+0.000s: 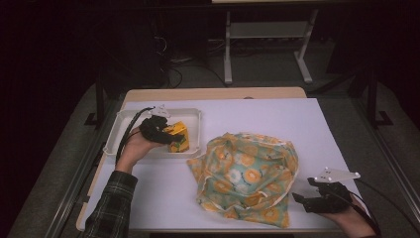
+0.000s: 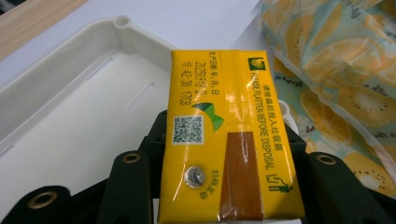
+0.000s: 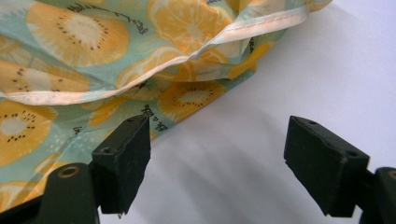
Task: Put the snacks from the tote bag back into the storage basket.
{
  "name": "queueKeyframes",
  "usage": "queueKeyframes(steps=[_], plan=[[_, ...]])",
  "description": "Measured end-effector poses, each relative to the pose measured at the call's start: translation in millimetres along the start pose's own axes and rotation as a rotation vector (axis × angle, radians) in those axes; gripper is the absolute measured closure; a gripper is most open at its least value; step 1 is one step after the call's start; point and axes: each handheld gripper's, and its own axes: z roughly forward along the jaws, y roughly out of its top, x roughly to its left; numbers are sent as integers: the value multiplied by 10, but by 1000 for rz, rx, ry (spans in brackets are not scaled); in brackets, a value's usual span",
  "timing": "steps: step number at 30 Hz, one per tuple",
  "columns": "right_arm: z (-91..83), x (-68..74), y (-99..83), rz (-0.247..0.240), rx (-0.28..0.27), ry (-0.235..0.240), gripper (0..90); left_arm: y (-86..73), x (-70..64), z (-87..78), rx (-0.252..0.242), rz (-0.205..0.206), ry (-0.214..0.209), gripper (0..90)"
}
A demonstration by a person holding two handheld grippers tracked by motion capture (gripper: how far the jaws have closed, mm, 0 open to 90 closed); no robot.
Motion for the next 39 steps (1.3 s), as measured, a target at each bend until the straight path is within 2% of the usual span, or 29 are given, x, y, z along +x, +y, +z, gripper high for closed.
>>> queueKeyframes(steps=[8,9,12,14,16,19,20,24,26,29,33,39], plan=[[4,3,2,-1,1,1,222,-24,0,-17,13,14,-25,513],[4,3,2,0,1,1,222,-28,-8,-14,1,2,-27,509],[6,4,2,0,3,1,222,-27,5,-39,-8,6,-36,497],[7,3,2,0,3,1,222,-20,0,-66,-31,-8,-40,486],[7,5,3,1,3,2,222,-9,2,-94,-37,-5,-35,463],[6,7,3,2,3,3,222,6,12,-127,-27,-13,-27,441],[6,7,3,2,3,2,222,9,9,-134,-27,-35,-28,434],[7,9,5,5,2,2,222,55,24,-199,-18,-46,-18,423],[12,9,8,2,5,2,222,85,24,-242,-55,-65,-28,422],[15,17,13,1,5,3,222,137,16,-278,-53,-61,-18,423],[12,18,13,-3,0,1,222,216,38,-310,-48,-67,-20,450],[9,13,9,-1,2,4,222,352,62,-383,-52,-58,-4,581]])
